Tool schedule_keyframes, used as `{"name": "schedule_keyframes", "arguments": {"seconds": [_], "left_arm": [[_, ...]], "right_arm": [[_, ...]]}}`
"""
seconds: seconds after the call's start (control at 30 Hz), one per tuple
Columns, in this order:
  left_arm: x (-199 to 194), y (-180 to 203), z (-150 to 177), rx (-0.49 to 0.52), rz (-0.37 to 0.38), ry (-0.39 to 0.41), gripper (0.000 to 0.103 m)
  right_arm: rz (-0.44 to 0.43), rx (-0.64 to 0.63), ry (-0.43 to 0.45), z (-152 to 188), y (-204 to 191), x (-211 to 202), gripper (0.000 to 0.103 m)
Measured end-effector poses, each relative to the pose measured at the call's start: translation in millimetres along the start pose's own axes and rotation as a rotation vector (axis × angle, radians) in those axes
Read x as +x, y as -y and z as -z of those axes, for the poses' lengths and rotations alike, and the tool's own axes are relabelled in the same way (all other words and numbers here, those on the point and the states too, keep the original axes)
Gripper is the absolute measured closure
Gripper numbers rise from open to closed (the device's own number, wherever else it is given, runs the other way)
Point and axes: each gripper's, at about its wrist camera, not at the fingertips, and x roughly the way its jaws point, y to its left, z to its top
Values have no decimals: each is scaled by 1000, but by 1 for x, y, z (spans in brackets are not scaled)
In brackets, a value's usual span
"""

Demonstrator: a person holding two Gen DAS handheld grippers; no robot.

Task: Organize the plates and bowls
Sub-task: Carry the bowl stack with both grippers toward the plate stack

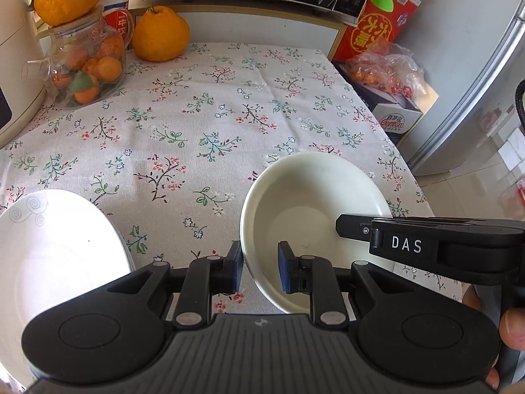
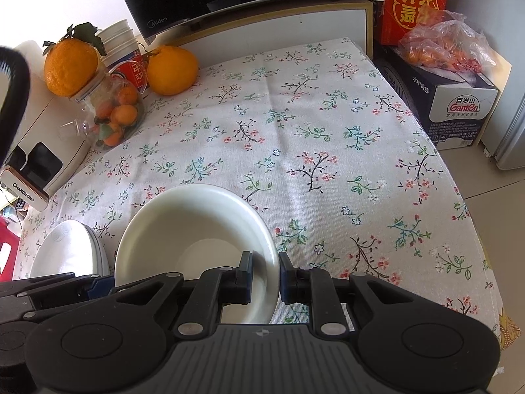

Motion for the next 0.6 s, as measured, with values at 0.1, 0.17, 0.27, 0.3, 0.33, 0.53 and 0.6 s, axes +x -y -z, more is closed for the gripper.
{"name": "schedule_keyframes", "arguments": {"seconds": [0.1, 0.17, 0.27, 0.3, 0.33, 0.53, 0.6], "left_arm": [[-3, -3, -1, -1, -15, 17, 83], [-6, -5, -2, -5, -22, 27, 83], [-12, -10, -3, -15, -28, 41, 83], [-13, -12, -3, -21, -30, 46, 83], [-15, -15, -4, -24, -33, 51, 83], [-23, -28, -3, -49, -42, 65, 83], [-24, -32, -2, -60, -40, 62, 83]], "right_arm": [[-3, -11, 13, -2, -7, -1, 91], [-5, -19, 22, -4, -13, -2, 91], [-8, -31, 38, -7, -21, -5, 91], [-11, -34, 43, -8, -23, -6, 91], [-14, -37, 50, -10, -26, -7, 91], [-21, -62, 67, -15, -46, -8, 90], [-18, -70, 67, -15, -52, -7, 90]]}}
